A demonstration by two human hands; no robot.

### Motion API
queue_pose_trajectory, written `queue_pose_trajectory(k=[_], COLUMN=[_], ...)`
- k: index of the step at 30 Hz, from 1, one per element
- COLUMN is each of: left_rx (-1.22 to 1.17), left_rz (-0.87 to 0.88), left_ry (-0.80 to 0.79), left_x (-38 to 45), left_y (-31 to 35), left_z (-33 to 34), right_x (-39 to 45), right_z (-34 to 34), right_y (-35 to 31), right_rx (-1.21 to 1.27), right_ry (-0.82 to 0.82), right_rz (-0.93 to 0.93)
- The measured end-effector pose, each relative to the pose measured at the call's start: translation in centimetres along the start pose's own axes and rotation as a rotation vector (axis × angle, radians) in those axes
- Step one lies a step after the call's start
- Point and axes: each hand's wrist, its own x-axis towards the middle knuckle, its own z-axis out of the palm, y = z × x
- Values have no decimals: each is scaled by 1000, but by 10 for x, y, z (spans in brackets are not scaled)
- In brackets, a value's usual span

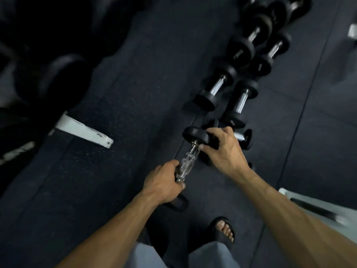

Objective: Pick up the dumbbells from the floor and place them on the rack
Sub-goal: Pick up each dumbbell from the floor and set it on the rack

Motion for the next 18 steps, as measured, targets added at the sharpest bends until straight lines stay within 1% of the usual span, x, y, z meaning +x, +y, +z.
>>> queue_pose_trajectory(k=[6, 10, 14, 18], left_rx=[-50, -103, -162, -223], left_rz=[-2, 7, -12, -71], left_ry=[189, 339, 452, 512], left_x=[-78, -128, -175, -217], left_y=[57, 80, 86, 70], left_z=[-129, -202, -259, -312], right_x=[9, 13, 13, 9], right_z=[-91, -137, -156, -153], right_y=[-142, -232, -315, -395], right_rx=[-32, -70, -92, -128], right_ry=[5, -9, -49, -111], right_rz=[-210, -373, -513, -620])
